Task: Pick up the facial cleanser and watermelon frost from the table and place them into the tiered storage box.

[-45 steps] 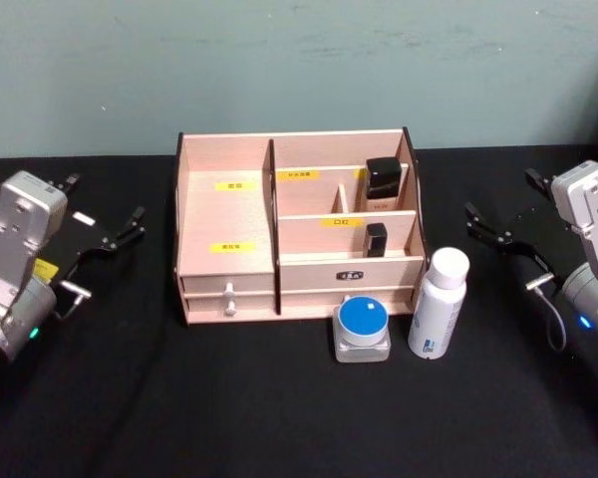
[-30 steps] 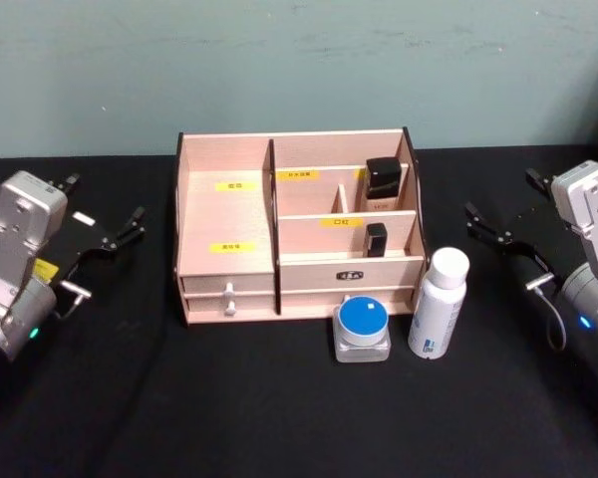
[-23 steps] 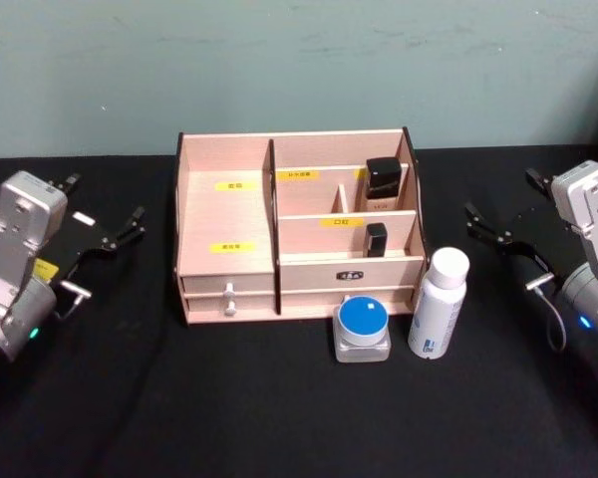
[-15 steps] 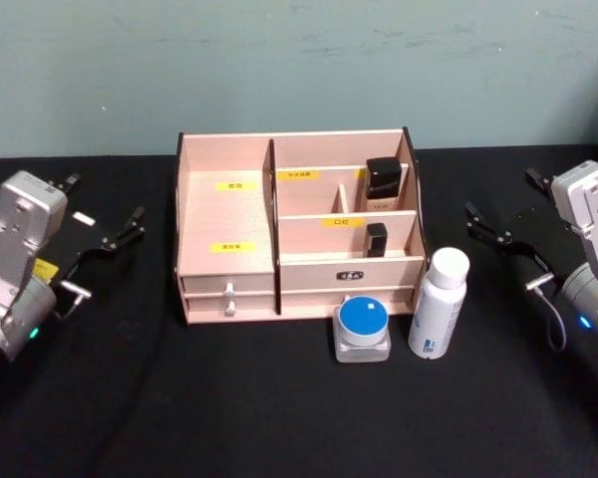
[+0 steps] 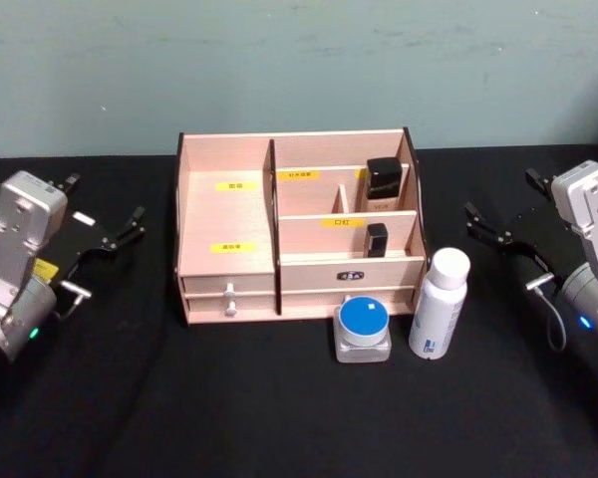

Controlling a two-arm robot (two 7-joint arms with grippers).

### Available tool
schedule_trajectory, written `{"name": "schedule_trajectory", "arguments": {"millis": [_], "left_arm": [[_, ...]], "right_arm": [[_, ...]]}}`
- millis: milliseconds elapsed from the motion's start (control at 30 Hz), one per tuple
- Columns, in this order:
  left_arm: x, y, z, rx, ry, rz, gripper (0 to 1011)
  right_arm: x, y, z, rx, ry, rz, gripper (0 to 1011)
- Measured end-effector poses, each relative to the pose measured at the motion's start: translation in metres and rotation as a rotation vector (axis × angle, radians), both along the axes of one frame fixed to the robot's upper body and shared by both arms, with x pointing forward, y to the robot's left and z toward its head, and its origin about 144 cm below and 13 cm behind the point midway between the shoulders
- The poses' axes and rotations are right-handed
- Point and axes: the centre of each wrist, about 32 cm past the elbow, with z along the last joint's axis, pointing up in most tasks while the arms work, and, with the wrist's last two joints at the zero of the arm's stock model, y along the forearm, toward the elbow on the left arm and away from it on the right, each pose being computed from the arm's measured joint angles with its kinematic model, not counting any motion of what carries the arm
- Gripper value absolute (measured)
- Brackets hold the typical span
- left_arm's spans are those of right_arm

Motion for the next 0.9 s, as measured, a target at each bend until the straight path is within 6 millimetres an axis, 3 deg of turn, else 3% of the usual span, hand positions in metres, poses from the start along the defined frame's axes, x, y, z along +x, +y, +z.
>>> {"name": "schedule_trajectory", "arguments": {"millis": [900], "left_arm": [[0.0000,0.0000,0.0000,0.000,0.000,0.000,1001]], "right_arm": [[-0.0019,-0.0012,-0.0004,0.002,0.003,0.008,1003]]}}
